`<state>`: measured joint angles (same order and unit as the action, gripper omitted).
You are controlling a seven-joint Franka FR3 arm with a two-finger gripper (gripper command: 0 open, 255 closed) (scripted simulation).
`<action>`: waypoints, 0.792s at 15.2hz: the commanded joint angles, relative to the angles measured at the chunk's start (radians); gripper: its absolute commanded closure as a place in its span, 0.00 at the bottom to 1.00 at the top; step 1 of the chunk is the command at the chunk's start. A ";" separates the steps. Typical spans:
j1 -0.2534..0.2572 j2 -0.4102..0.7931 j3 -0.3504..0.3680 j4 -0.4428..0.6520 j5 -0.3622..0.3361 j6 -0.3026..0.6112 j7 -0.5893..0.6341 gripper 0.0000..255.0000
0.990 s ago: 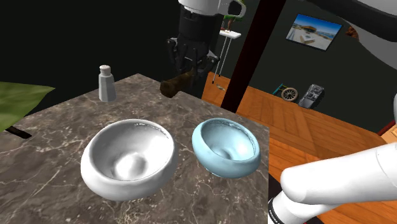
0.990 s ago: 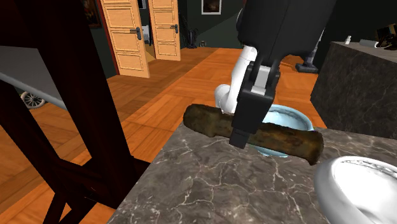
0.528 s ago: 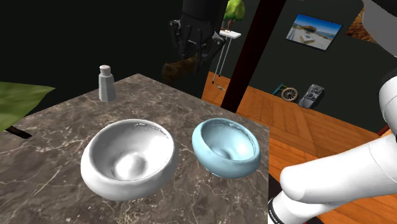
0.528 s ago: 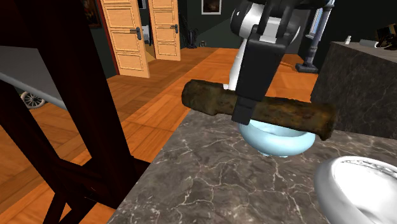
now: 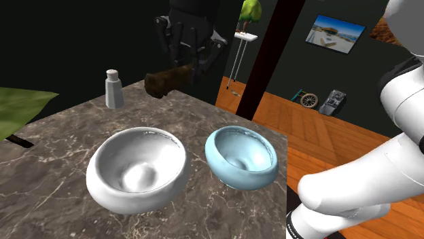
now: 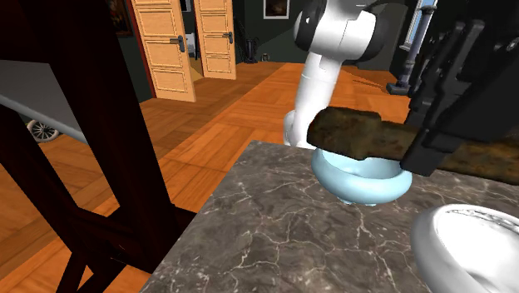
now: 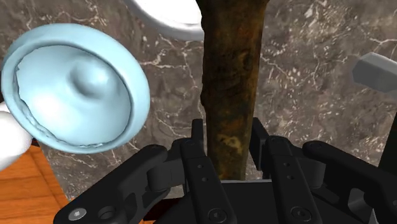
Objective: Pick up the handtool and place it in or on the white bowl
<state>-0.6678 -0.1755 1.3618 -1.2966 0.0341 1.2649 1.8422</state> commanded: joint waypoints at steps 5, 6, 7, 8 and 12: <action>-0.408 -0.129 0.403 0.178 0.136 -0.077 0.064 1.00; -0.458 -0.167 0.431 0.223 0.177 -0.098 0.067 1.00; -0.508 -0.204 0.459 0.272 0.216 -0.121 0.073 1.00; -0.593 -0.264 0.507 0.367 0.280 -0.165 0.089 1.00; -0.448 -0.207 0.455 0.205 0.213 -0.065 0.111 1.00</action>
<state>-1.1391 -0.3887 1.8232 -1.0639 0.2556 1.1801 1.9470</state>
